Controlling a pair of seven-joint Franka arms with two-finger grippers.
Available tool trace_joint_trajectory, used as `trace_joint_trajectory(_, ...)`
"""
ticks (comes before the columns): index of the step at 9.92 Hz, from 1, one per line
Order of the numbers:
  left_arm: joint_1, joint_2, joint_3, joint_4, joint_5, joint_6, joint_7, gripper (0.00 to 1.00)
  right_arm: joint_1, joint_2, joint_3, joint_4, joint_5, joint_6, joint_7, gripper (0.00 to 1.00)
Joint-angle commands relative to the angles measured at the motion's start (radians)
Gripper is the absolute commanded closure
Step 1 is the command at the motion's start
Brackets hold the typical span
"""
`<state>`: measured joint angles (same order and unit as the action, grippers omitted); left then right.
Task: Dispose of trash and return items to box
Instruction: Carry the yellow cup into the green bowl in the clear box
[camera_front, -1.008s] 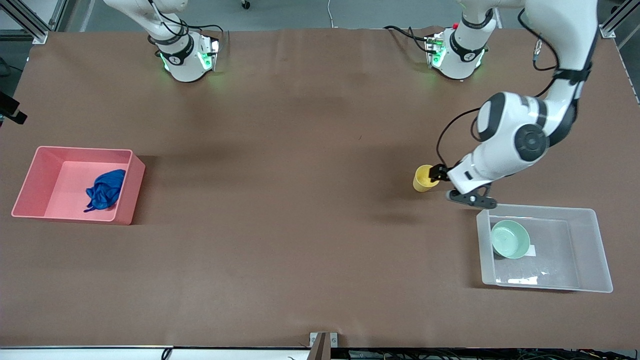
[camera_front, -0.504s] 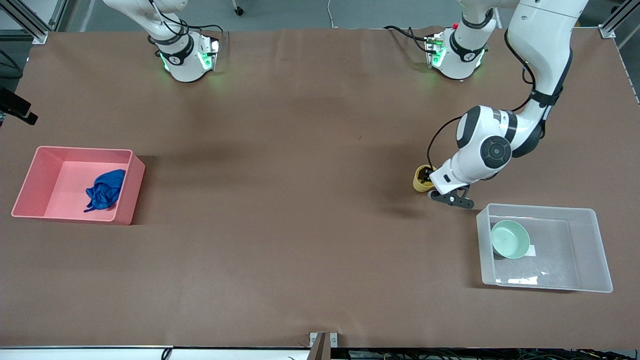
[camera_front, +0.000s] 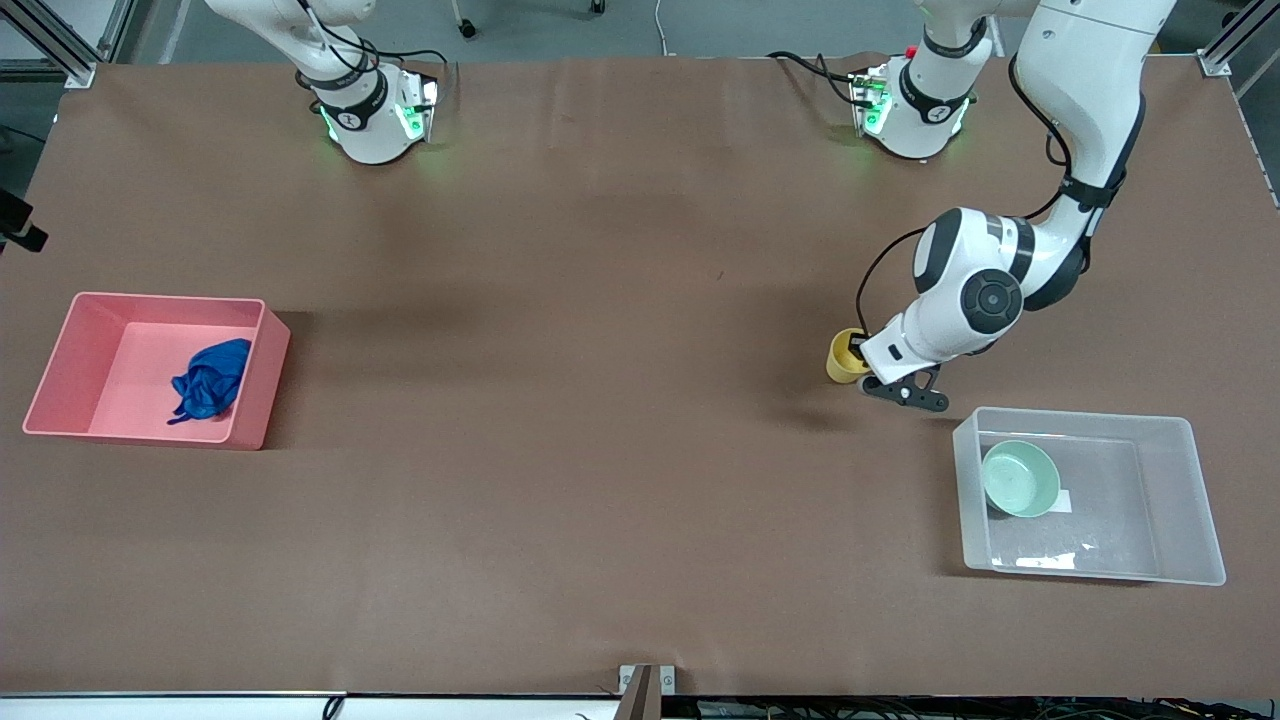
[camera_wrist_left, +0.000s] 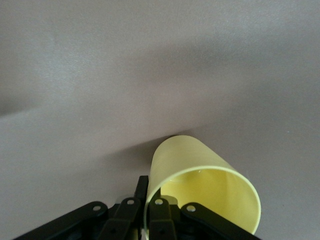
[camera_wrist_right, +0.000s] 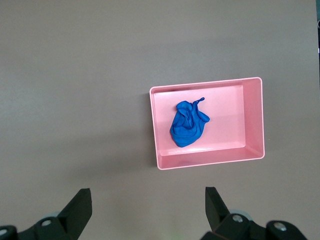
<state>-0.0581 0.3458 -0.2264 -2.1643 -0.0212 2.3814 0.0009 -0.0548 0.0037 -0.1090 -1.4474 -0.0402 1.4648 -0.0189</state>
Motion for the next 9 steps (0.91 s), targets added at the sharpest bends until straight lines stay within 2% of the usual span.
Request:
trace_joint_trajectory(1, 0.03, -0.056, 0.002, 0.039, 0.02, -0.109, 0.048, 1.0, 0.02, 0.019, -0.037, 0.038, 0.032, -0.026, -0.01, 0.0)
trace_joint_trajectory(2, 0.035, -0.069, 0.027, 0.108, 0.006, -0.188, 0.086, 1.0, 0.018, 0.018, -0.035, 0.036, 0.032, -0.026, -0.01, 0.0)
trace_joint_trajectory(4, 0.035, -0.027, 0.131, 0.336, 0.004, -0.341, 0.157, 1.0, 0.02, 0.018, -0.034, 0.035, 0.032, -0.029, -0.01, 0.0)
trace_joint_trajectory(5, 0.035, 0.02, 0.201, 0.442, 0.004, -0.356, 0.229, 1.0, 0.021, 0.018, -0.034, 0.035, 0.034, -0.029, -0.01, 0.0)
trace_joint_trajectory(7, 0.035, 0.164, 0.298, 0.629, -0.047, -0.358, 0.382, 1.0, 0.018, 0.018, -0.034, 0.033, 0.034, -0.029, -0.01, 0.0)
trace_joint_trajectory(9, 0.035, 0.264, 0.402, 0.707, -0.175, -0.353, 0.519, 0.99, 0.018, 0.018, -0.032, 0.033, 0.034, -0.029, -0.01, 0.0)
